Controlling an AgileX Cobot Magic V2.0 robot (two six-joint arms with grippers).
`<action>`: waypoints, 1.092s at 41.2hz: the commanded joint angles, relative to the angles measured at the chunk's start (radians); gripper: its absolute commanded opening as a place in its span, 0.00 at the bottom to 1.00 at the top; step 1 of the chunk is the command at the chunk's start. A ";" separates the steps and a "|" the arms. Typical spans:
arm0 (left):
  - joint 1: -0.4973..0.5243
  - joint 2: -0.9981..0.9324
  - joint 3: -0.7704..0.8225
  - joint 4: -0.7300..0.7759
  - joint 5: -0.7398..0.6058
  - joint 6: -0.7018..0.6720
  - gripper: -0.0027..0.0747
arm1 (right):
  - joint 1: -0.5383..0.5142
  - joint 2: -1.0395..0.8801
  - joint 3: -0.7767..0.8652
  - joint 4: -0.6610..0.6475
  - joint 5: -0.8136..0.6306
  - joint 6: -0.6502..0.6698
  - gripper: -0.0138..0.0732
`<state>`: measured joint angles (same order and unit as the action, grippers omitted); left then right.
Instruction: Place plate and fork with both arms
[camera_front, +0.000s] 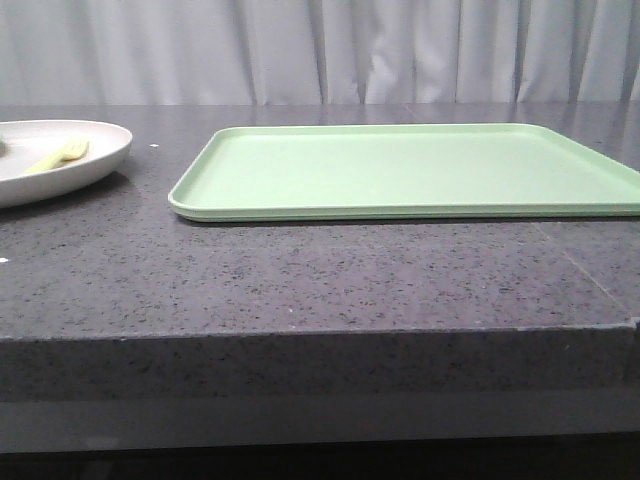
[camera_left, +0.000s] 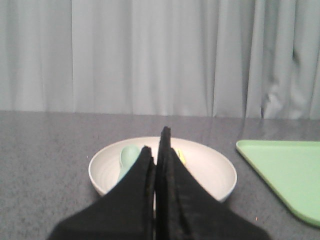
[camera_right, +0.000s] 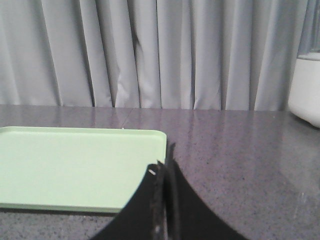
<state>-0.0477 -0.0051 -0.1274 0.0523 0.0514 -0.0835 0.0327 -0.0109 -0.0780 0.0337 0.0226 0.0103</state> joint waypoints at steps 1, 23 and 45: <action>-0.001 -0.007 -0.135 -0.005 0.001 -0.010 0.01 | -0.007 -0.012 -0.129 -0.002 0.019 -0.010 0.08; -0.001 0.331 -0.631 -0.005 0.477 -0.010 0.01 | -0.007 0.333 -0.549 -0.034 0.337 -0.010 0.08; -0.001 0.430 -0.599 -0.005 0.488 -0.010 0.01 | -0.007 0.432 -0.541 -0.034 0.333 -0.010 0.08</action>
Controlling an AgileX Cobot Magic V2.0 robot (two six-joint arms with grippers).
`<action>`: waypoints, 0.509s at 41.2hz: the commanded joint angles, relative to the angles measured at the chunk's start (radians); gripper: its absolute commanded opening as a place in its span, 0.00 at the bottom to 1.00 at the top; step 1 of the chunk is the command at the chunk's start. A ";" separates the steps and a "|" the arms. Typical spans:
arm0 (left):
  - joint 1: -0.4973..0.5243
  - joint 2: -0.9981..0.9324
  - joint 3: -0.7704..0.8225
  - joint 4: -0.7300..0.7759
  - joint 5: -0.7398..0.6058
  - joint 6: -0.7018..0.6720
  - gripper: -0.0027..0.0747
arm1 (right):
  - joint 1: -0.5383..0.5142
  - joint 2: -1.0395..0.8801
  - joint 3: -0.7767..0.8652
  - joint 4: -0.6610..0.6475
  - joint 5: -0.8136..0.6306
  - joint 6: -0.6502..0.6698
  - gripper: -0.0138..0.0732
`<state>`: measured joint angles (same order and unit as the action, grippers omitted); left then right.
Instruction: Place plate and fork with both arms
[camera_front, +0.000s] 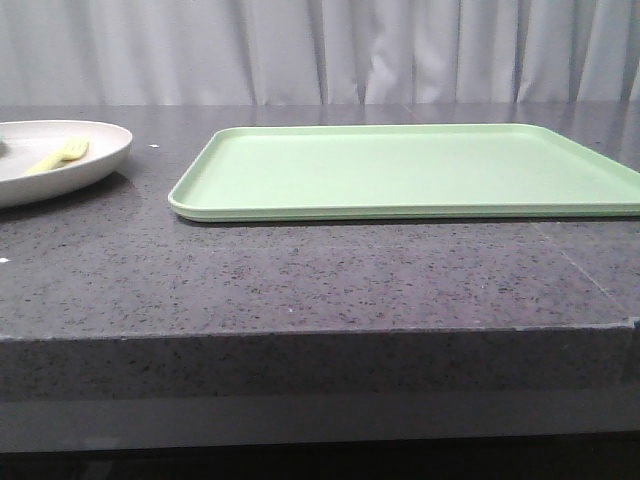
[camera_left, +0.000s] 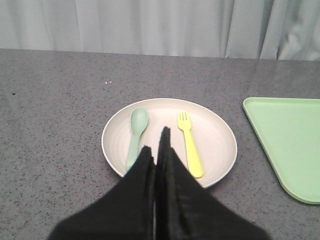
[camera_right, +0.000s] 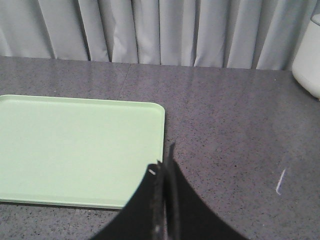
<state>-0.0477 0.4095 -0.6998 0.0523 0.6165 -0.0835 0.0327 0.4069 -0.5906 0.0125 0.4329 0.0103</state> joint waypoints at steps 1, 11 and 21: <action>-0.001 0.016 -0.026 -0.005 -0.075 -0.010 0.01 | -0.007 0.014 -0.028 -0.013 -0.077 -0.010 0.08; -0.001 0.016 -0.026 -0.005 -0.072 -0.010 0.01 | -0.007 0.014 -0.028 -0.013 -0.075 -0.010 0.08; -0.001 0.016 -0.026 0.030 -0.059 -0.010 0.26 | -0.007 0.014 -0.028 -0.013 -0.076 -0.010 0.37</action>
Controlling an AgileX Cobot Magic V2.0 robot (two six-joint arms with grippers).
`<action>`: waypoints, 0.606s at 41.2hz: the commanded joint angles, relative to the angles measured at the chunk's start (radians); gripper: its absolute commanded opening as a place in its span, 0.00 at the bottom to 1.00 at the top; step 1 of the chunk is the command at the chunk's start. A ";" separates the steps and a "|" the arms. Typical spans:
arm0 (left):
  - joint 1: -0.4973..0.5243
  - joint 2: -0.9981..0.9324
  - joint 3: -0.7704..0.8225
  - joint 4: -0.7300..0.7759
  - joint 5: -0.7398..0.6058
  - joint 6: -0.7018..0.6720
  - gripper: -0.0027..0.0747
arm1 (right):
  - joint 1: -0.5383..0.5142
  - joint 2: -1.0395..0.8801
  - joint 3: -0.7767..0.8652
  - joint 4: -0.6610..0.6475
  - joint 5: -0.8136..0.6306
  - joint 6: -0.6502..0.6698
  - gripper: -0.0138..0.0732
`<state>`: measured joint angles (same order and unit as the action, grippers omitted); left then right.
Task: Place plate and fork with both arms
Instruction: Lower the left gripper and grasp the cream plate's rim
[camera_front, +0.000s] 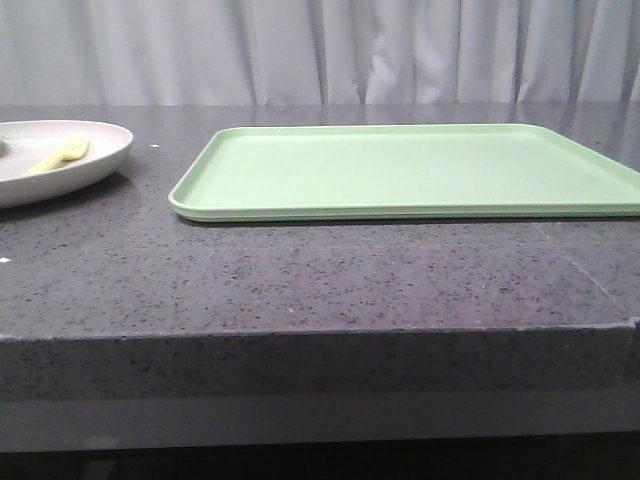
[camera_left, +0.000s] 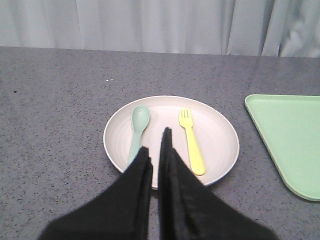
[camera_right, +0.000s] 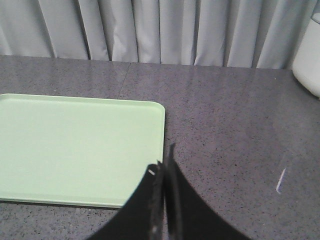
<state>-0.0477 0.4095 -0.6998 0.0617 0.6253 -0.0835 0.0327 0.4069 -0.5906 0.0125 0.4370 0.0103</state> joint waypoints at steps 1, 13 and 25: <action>-0.001 0.016 -0.026 0.026 -0.067 -0.010 0.35 | -0.007 0.014 -0.028 -0.013 -0.079 -0.010 0.46; -0.001 0.016 -0.026 0.056 -0.069 -0.010 0.87 | -0.007 0.014 -0.028 -0.013 -0.074 -0.010 0.83; -0.001 0.018 -0.026 0.026 -0.080 -0.010 0.79 | -0.007 0.014 -0.028 -0.013 -0.083 -0.010 0.83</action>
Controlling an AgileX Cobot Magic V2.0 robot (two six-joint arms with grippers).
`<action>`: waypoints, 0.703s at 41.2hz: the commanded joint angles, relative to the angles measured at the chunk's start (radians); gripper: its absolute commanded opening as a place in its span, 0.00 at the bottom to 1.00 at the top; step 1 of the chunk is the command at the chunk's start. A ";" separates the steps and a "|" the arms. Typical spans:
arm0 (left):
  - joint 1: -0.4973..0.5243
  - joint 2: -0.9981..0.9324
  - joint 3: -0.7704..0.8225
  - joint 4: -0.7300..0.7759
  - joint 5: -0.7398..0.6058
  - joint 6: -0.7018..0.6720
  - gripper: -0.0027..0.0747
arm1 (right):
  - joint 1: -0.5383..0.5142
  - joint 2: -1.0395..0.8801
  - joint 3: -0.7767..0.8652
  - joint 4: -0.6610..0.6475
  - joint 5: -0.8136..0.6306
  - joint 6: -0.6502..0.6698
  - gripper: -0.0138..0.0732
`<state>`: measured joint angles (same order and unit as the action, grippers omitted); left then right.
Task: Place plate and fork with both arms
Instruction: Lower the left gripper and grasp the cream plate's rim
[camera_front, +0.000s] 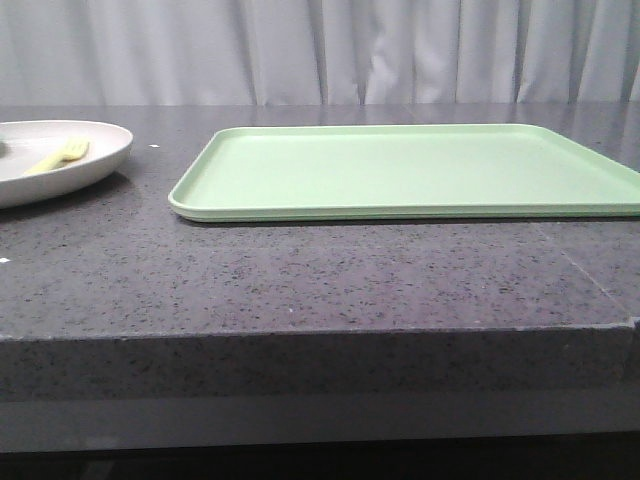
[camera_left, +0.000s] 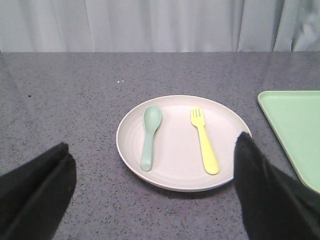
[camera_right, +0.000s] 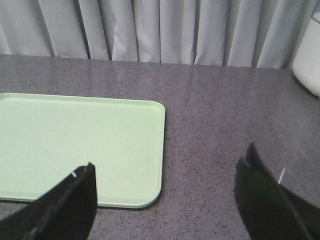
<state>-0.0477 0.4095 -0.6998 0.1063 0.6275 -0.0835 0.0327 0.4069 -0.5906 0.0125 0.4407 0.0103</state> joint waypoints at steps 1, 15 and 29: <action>-0.001 0.018 -0.026 -0.027 -0.087 -0.010 0.79 | -0.007 0.014 -0.028 -0.013 -0.086 -0.010 0.83; -0.001 0.082 -0.064 -0.065 -0.022 -0.010 0.73 | -0.007 0.014 -0.028 -0.013 -0.086 -0.010 0.83; -0.001 0.381 -0.201 0.061 0.125 -0.010 0.73 | -0.007 0.014 -0.028 -0.013 -0.086 -0.010 0.83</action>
<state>-0.0477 0.7249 -0.8467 0.1313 0.7898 -0.0835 0.0327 0.4069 -0.5906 0.0121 0.4407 0.0103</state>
